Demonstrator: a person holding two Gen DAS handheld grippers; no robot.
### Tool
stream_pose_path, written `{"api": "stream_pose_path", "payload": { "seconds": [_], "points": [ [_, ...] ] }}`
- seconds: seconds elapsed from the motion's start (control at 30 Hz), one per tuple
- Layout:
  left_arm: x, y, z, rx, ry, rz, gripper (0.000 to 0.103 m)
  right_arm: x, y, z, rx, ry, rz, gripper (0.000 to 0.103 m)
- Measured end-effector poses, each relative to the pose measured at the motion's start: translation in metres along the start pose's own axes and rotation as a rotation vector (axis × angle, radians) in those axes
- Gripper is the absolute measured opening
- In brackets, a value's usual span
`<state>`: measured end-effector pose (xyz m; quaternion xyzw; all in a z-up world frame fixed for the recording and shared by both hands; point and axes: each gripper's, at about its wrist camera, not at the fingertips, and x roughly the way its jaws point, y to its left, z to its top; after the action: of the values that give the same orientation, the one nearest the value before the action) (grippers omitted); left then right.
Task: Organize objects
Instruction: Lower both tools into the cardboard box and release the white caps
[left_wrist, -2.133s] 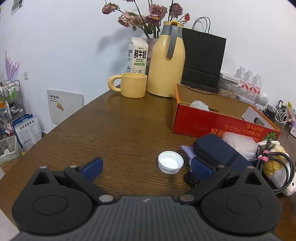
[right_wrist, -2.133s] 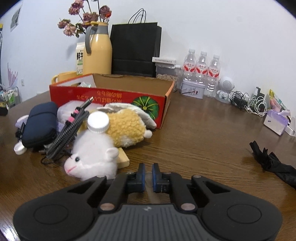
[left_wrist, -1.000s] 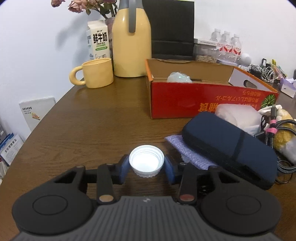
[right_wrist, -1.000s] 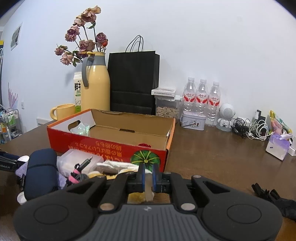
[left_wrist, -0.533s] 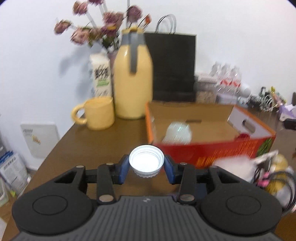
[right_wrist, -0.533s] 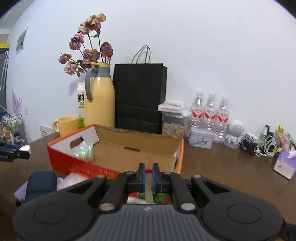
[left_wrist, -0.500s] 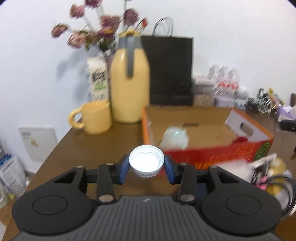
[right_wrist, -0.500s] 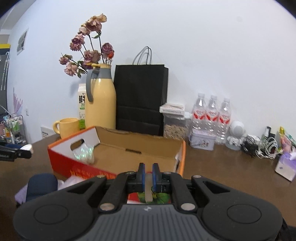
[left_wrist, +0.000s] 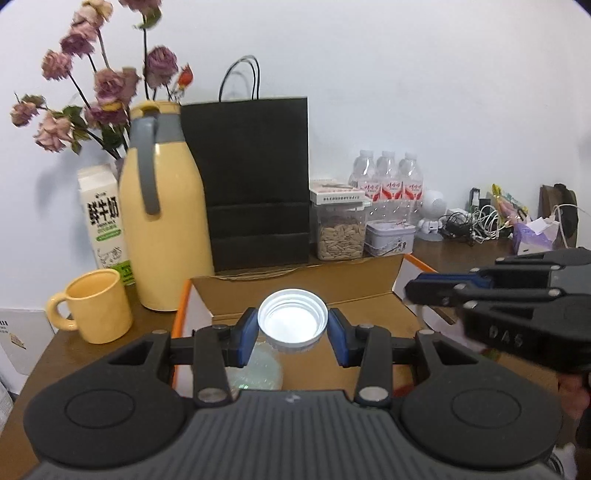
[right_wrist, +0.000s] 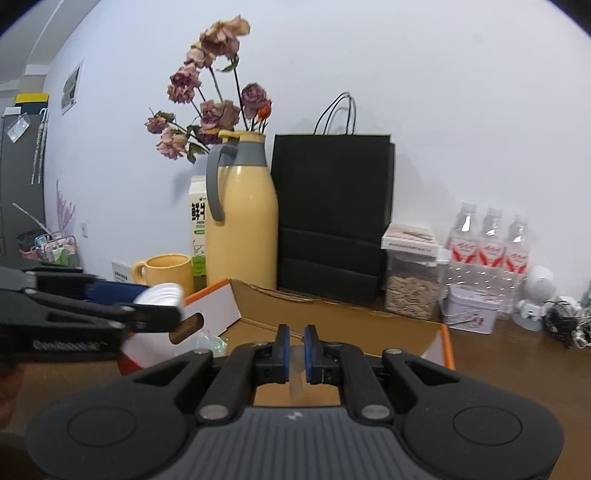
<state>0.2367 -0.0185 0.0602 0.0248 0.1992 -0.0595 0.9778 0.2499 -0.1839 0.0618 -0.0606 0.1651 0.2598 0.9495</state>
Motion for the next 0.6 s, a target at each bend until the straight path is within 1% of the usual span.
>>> {"api": "stream_pose_path", "payload": {
  "seconds": [0.1, 0.17, 0.23, 0.3, 0.4, 0.43, 0.47, 0.5, 0.57, 0.6],
  "points": [
    [0.023, 0.002, -0.001, -0.019, 0.038, 0.003, 0.041, 0.019, -0.003, 0.001, 0.008, 0.032, 0.008, 0.007],
    [0.035, 0.006, -0.006, -0.031, 0.053, 0.008, 0.041, 0.029, -0.006, -0.002, 0.013, 0.05, 0.005, 0.007],
    [0.045, 0.011, -0.012, -0.038, 0.085, 0.006, 0.041, 0.034, -0.009, -0.008, 0.021, 0.059, 0.001, 0.007],
    [0.049, 0.014, -0.015, -0.043, 0.096, -0.001, 0.041, 0.04, -0.013, -0.014, 0.029, 0.083, 0.008, 0.007],
    [0.048, 0.012, -0.018, -0.032, 0.091, -0.007, 0.042, 0.045, -0.016, -0.018, 0.039, 0.11, 0.012, 0.008],
    [0.047, 0.012, -0.019, -0.029, 0.087, -0.006, 0.045, 0.047, -0.017, -0.019, 0.039, 0.119, 0.011, 0.008],
    [0.046, 0.011, -0.018, -0.027, 0.085, -0.004, 0.051, 0.048, -0.017, -0.02, 0.037, 0.127, 0.007, 0.01],
    [0.045, 0.012, -0.019, -0.027, 0.08, 0.001, 0.056, 0.048, -0.017, -0.021, 0.038, 0.132, 0.003, 0.011],
    [0.043, 0.012, -0.018, -0.026, 0.065, 0.016, 0.079, 0.048, -0.018, -0.022, 0.043, 0.134, -0.015, 0.014],
    [0.042, 0.012, -0.017, -0.021, 0.057, 0.027, 0.082, 0.047, -0.019, -0.022, 0.044, 0.134, -0.024, 0.017]
  ]
}}
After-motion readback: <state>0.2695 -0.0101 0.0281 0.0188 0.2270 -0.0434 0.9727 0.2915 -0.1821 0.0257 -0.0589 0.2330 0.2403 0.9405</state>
